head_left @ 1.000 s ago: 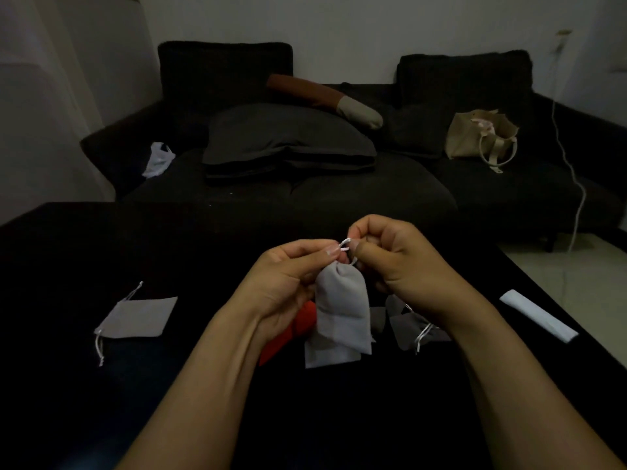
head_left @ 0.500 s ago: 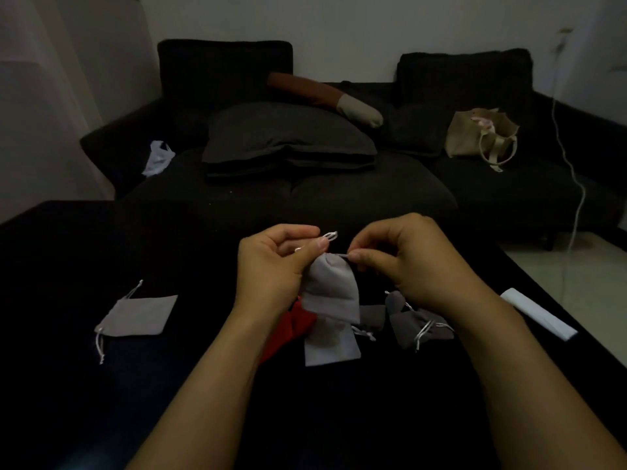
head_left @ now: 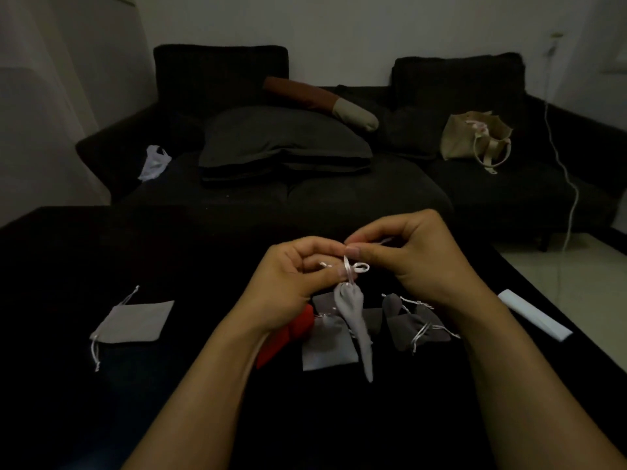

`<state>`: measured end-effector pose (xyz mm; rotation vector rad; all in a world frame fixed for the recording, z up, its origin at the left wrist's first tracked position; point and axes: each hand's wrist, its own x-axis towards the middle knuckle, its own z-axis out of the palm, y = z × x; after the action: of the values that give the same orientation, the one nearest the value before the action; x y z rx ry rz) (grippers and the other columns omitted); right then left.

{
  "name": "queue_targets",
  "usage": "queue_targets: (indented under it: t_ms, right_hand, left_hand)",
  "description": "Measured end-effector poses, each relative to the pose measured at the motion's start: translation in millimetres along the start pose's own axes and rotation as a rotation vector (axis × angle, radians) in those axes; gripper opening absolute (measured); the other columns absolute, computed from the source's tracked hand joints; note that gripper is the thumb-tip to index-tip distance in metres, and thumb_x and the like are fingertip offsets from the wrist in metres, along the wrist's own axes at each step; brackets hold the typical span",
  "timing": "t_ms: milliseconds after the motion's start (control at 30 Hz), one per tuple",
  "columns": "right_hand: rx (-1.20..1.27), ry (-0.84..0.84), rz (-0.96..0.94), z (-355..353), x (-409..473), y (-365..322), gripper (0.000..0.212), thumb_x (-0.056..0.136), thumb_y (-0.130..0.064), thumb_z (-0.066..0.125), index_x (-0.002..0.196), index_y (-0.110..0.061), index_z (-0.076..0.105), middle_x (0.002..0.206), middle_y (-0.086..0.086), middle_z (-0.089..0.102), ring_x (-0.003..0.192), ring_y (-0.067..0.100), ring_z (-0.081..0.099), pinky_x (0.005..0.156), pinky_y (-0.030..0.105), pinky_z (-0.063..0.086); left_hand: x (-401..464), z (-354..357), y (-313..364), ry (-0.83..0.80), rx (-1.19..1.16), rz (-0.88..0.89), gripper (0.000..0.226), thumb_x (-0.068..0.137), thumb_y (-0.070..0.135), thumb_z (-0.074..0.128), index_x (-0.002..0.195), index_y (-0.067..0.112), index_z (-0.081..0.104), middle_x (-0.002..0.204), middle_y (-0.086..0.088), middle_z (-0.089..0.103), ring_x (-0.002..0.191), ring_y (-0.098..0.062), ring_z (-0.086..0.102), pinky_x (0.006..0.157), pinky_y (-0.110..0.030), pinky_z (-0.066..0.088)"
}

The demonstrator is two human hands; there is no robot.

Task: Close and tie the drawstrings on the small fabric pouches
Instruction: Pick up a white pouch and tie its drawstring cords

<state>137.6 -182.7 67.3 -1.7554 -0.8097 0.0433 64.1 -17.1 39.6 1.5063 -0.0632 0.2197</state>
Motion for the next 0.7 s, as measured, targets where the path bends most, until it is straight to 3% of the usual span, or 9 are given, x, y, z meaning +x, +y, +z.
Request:
queue_targets:
  t_ms: [167, 367, 533, 700]
  right_hand:
    - [0.121, -0.012, 0.074, -2.8, -2.0, 3.6, 0.007, 0.078, -0.011, 0.075, 0.084, -0.013, 0.077, 0.074, 0.004, 0.075, 0.063, 0.009, 0.064, 0.058, 0.018, 0.051]
    - [0.179, -0.014, 0.169, 5.2, 0.1, 8.9, 0.01, 0.08, -0.019, 0.074, 0.082, -0.01, 0.076, 0.067, 0.01, 0.065, 0.058, 0.013, 0.052, 0.052, 0.019, 0.042]
    - [0.187, -0.012, 0.216, 13.2, 0.3, 9.7, 0.012, 0.089, -0.014, 0.067, 0.086, -0.005, 0.075, 0.079, 0.019, 0.072, 0.071, 0.022, 0.064, 0.066, 0.03, 0.053]
    - [0.243, -0.036, 0.229, 15.9, 0.4, 7.3, 0.019, 0.093, -0.018, 0.062, 0.094, -0.004, 0.075, 0.086, 0.014, 0.075, 0.076, 0.016, 0.071, 0.064, 0.021, 0.053]
  left_hand:
    - [2.6, 4.6, 0.1, 0.03, -0.122, 0.047, 0.037, 0.075, 0.006, 0.072, 0.11, 0.01, 0.061, 0.083, -0.009, 0.076, 0.077, -0.017, 0.074, 0.067, -0.02, 0.054]
    - [4.9, 6.4, -5.3, 0.154, -0.033, 0.156, 0.015, 0.087, 0.004, 0.065, 0.098, 0.005, 0.073, 0.09, -0.006, 0.077, 0.086, -0.015, 0.074, 0.072, -0.019, 0.055]
    - [9.5, 11.0, -12.3, 0.218, 0.089, 0.149, 0.014, 0.095, 0.008, 0.058, 0.097, 0.007, 0.072, 0.089, -0.004, 0.076, 0.085, -0.01, 0.072, 0.072, -0.018, 0.054]
    - [9.5, 14.8, -15.4, 0.317, 0.249, 0.175, 0.013, 0.096, 0.019, 0.058, 0.097, 0.014, 0.07, 0.088, 0.0, 0.074, 0.083, -0.008, 0.072, 0.074, -0.025, 0.058]
